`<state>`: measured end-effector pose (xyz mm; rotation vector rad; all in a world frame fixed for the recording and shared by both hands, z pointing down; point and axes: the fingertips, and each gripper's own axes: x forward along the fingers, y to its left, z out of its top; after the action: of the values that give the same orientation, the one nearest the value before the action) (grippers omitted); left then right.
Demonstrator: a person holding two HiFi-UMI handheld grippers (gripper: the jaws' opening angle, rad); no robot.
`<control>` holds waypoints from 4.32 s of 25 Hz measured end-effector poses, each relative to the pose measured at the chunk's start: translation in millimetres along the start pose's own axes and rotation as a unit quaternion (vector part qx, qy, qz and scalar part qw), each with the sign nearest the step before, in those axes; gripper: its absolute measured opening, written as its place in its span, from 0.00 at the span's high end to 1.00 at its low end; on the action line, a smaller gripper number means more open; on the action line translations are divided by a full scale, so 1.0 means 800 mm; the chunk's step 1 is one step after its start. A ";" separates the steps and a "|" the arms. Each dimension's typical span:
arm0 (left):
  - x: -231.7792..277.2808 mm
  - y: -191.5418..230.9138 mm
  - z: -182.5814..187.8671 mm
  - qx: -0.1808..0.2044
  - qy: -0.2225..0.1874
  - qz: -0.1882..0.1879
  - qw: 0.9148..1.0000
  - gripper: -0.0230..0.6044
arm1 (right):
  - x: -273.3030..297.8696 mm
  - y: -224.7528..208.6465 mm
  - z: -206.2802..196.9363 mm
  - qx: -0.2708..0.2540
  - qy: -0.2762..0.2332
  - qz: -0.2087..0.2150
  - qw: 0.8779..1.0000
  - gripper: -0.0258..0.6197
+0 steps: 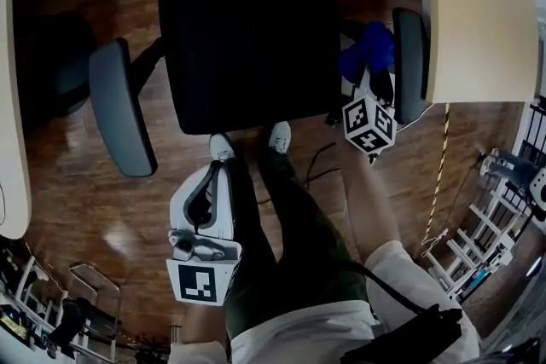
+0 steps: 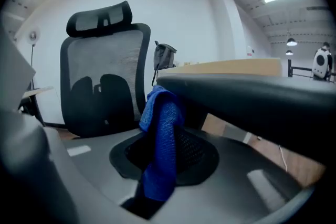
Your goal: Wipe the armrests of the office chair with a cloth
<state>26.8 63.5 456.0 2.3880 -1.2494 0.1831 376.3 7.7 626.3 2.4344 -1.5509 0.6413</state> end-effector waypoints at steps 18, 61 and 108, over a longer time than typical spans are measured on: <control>-0.070 0.091 0.081 0.027 -0.091 0.128 0.987 0.96 | -0.205 0.275 0.131 -0.039 0.006 0.396 0.918 0.82; -0.218 0.331 0.072 0.044 -0.058 0.139 0.988 0.96 | -0.396 0.597 -0.128 -0.084 0.060 0.452 0.886 0.82; -0.345 0.014 0.398 0.103 -0.179 0.046 0.977 0.96 | -0.591 0.416 0.426 -0.061 -0.185 0.496 0.846 0.82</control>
<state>-169.9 125.8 88.3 2.6242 -1.5706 -0.1028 -4.6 119.6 85.3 1.5499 -2.9019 0.1484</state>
